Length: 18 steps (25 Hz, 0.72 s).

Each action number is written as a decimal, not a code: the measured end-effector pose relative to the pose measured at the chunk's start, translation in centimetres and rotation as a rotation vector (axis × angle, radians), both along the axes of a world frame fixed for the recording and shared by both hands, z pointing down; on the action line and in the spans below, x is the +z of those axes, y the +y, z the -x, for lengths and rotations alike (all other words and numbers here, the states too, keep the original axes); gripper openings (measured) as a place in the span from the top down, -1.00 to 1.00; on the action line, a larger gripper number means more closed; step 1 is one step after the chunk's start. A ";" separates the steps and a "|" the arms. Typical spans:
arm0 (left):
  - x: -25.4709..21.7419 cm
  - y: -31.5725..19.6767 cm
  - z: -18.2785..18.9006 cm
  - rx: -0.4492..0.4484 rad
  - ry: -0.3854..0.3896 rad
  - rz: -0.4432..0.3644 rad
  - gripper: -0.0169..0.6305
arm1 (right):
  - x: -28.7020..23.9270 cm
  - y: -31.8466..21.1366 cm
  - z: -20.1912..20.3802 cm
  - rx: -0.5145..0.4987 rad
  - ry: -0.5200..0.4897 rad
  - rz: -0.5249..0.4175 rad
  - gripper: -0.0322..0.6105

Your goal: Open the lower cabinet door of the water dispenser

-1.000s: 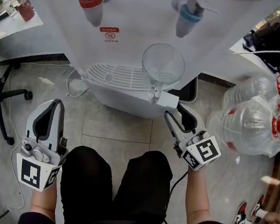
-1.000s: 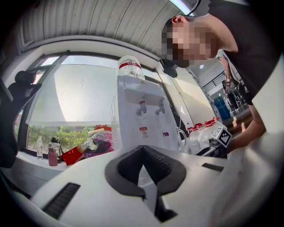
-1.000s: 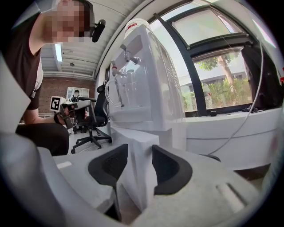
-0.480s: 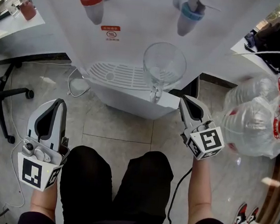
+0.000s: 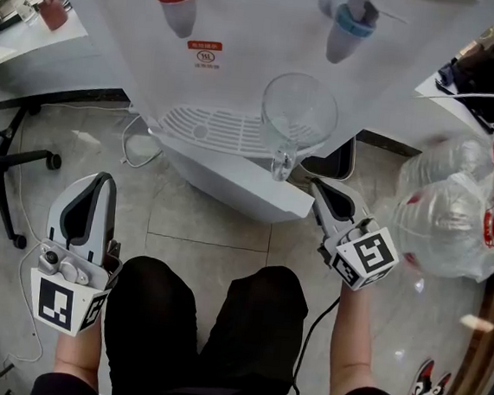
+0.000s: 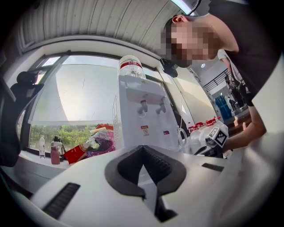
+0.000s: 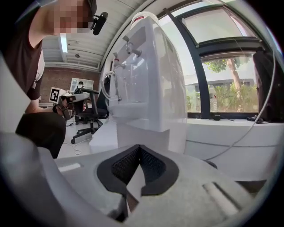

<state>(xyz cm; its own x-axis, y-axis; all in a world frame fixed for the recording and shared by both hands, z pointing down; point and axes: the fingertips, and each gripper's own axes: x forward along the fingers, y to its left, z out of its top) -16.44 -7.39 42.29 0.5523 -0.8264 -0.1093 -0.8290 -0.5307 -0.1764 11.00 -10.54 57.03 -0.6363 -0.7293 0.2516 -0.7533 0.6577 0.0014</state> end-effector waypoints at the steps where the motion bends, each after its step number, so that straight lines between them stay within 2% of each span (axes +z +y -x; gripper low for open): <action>1: 0.0 0.0 0.0 0.000 0.002 0.001 0.92 | 0.1 0.5 0.6 -0.024 0.008 0.006 0.89; 8: 0.3 0.5 0.5 -0.012 -0.004 0.009 0.92 | 0.5 3.6 5.3 -0.227 0.042 0.040 0.89; 12: 0.1 1.0 0.9 -0.025 -0.010 0.002 0.92 | -0.5 5.2 8.4 -0.382 0.048 -0.036 0.89; 18: -0.1 1.6 1.5 -0.048 -0.014 -0.005 0.92 | 0.4 7.8 11.6 -0.577 0.167 0.012 0.89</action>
